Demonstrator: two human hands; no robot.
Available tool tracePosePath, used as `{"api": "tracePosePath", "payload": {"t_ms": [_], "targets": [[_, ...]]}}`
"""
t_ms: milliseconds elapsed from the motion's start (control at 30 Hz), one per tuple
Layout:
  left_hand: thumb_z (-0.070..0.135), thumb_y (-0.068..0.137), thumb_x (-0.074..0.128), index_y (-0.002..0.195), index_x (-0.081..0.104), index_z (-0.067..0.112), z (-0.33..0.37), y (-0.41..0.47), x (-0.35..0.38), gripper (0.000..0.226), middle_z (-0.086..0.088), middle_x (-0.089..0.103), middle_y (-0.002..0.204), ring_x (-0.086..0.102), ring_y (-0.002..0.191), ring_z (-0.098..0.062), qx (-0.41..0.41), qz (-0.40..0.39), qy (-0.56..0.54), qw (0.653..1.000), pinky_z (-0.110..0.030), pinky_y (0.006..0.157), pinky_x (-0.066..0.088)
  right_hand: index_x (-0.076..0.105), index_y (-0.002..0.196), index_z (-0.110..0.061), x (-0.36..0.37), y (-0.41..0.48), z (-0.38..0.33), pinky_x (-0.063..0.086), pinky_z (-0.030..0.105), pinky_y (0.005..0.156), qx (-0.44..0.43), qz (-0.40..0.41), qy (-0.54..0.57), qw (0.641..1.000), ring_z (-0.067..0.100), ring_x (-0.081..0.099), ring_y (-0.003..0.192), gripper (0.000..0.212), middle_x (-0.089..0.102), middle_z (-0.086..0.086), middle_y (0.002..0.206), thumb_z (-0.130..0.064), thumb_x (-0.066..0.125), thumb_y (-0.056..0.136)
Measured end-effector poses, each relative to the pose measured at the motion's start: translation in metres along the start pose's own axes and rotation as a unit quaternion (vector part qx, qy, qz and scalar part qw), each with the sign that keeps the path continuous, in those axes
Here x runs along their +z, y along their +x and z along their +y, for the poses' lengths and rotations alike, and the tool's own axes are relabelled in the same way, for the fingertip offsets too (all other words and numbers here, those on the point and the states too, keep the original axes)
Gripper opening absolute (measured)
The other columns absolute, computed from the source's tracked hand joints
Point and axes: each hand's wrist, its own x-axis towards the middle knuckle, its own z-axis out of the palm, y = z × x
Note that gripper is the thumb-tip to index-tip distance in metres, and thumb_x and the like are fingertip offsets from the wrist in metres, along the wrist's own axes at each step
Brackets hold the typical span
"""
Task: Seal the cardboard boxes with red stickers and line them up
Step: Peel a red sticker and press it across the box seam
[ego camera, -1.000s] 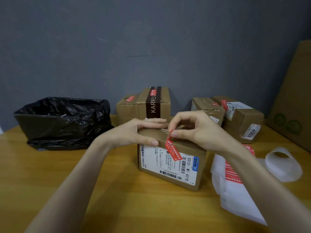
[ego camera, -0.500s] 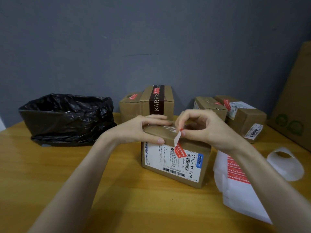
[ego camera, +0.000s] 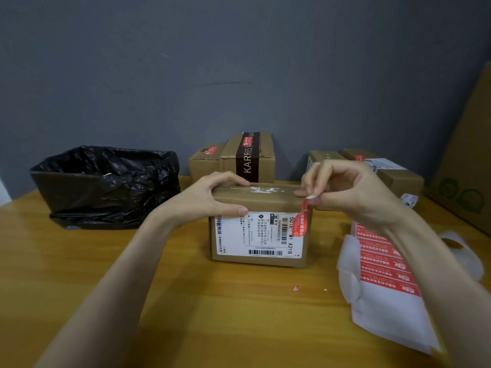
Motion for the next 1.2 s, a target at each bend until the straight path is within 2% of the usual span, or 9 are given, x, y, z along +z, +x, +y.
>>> {"api": "tracePosePath", "payload": {"t_ms": [100,200,300,400,467,533,667,1000,1200], "targets": [[0.049,0.059,0.075,0.107,0.055,0.049,0.002,0.0,-0.001,0.052,0.007,0.05,0.121,0.059,0.102,-0.007,-0.009,0.0,0.01,1.0,-0.01,0.07,0.048,0.064,0.066,-0.018,-0.003,0.0,-0.004,0.045,0.061,0.088,-0.01,0.011,0.035,0.999,0.017,0.06,0.08,0.019,0.063,-0.001,0.075,-0.017,0.082,0.059],[0.043,0.069,0.078,0.114,0.046,0.051,0.009,0.002,0.001,0.055,0.011,0.036,0.128,0.048,0.109,-0.005,-0.029,-0.036,0.069,0.997,-0.01,0.073,0.046,0.064,0.068,-0.017,-0.002,0.003,-0.012,0.052,0.044,0.081,0.008,0.081,0.066,0.994,0.016,0.061,0.075,0.016,0.063,0.001,0.073,-0.017,0.077,0.059],[0.054,0.063,0.078,0.122,0.034,0.055,0.017,0.002,0.001,0.074,0.019,0.021,0.137,0.033,0.125,-0.009,-0.056,-0.091,0.145,0.984,-0.021,0.095,0.043,0.063,0.076,-0.01,0.002,0.005,-0.021,0.057,0.024,0.069,0.042,0.136,0.057,0.988,0.012,0.065,0.072,0.011,0.066,0.001,0.071,-0.01,0.069,0.067],[0.073,0.056,0.064,0.124,0.037,0.052,0.035,-0.001,0.0,0.076,0.023,0.021,0.144,0.025,0.132,0.002,-0.019,-0.052,0.169,0.984,-0.03,0.112,0.026,0.066,0.081,-0.011,0.007,0.007,-0.027,0.056,0.028,0.078,0.073,0.156,0.026,0.985,0.013,0.069,0.078,0.006,0.07,0.0,0.074,-0.005,0.064,0.08],[0.062,0.071,0.062,0.12,0.052,0.034,0.055,-0.003,0.001,0.058,0.016,0.046,0.132,0.044,0.108,0.019,0.039,0.015,0.098,0.994,-0.013,0.096,0.038,0.068,0.08,-0.013,0.01,0.008,-0.03,0.056,0.026,0.078,0.078,0.168,0.015,0.983,0.014,0.07,0.079,0.009,0.072,0.0,0.076,-0.005,0.063,0.082],[0.044,0.071,0.06,0.104,0.065,0.024,0.076,-0.005,0.006,0.039,0.011,0.066,0.105,0.06,0.087,0.012,0.082,0.049,0.023,0.995,-0.009,0.078,0.047,0.069,0.078,-0.014,0.014,0.01,-0.032,0.056,0.022,0.074,0.074,0.178,0.017,0.981,0.012,0.069,0.075,0.011,0.072,0.0,0.073,-0.004,0.065,0.08],[0.016,0.07,0.077,0.081,0.072,0.017,0.093,-0.007,0.011,0.012,0.004,0.071,0.08,0.063,0.07,0.002,0.11,0.074,0.042,0.99,-0.01,0.064,0.047,0.069,0.073,-0.018,0.022,0.012,-0.034,0.055,0.021,0.071,0.075,0.191,0.036,0.978,0.01,0.068,0.073,0.014,0.071,0.0,0.071,-0.005,0.066,0.079],[0.011,0.067,0.077,0.077,0.073,0.01,0.091,-0.009,0.009,0.01,0.0,0.069,0.096,0.063,0.095,-0.011,0.239,0.119,0.03,0.963,-0.024,0.091,0.048,0.068,0.087,-0.008,0.04,0.016,-0.032,0.054,0.023,0.062,0.224,0.123,0.252,0.933,0.012,0.064,0.066,0.024,0.068,0.005,0.072,-0.012,0.065,0.064],[0.001,0.065,0.077,0.08,0.072,0.005,0.092,-0.012,0.009,0.016,-0.001,0.072,0.072,0.068,0.073,-0.015,0.229,0.116,-0.058,0.965,-0.022,0.072,0.052,0.07,0.078,-0.011,0.051,0.017,-0.032,0.05,0.022,0.05,0.266,0.089,0.315,0.907,0.011,0.055,0.059,0.016,0.061,0.005,0.069,-0.014,0.067,0.062]]}}
